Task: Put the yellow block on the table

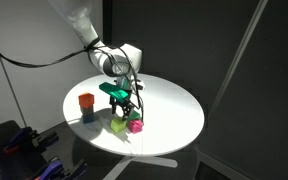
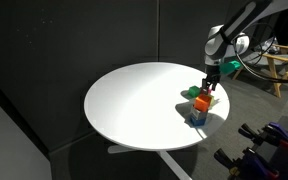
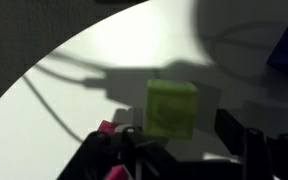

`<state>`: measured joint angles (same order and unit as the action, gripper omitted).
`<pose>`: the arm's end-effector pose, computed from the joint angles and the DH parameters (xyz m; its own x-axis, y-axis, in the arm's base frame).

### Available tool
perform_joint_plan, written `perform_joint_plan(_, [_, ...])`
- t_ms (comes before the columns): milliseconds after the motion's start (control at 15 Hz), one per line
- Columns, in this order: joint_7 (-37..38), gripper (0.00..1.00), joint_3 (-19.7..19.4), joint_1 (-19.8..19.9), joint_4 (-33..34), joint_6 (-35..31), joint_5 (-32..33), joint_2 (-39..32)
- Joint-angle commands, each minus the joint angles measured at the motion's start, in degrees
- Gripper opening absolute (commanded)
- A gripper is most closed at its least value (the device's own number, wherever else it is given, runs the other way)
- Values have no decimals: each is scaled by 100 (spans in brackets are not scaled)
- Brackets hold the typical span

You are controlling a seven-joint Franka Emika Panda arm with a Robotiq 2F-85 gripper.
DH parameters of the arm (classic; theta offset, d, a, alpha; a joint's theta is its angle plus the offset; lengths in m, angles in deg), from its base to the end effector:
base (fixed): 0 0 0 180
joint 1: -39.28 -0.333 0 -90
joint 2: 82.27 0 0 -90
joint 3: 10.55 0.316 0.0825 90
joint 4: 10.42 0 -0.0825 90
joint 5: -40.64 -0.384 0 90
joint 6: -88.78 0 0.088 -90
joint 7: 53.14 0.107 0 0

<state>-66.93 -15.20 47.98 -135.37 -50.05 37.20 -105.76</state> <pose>0.5272 -0.1260 0.1864 0.9865 -0.0332 -0.1604 -0.0399 -0.9985 -0.0385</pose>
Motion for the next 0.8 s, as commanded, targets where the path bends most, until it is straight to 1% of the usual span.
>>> perform_joint_plan(0, [-78,100,52,64,82,34,100,-19])
perform_joint_plan(400, [-75,100,103,22,-83,152,104,216])
perform_joint_plan(733, [-30,100,152,-69,-264,375,130,533])
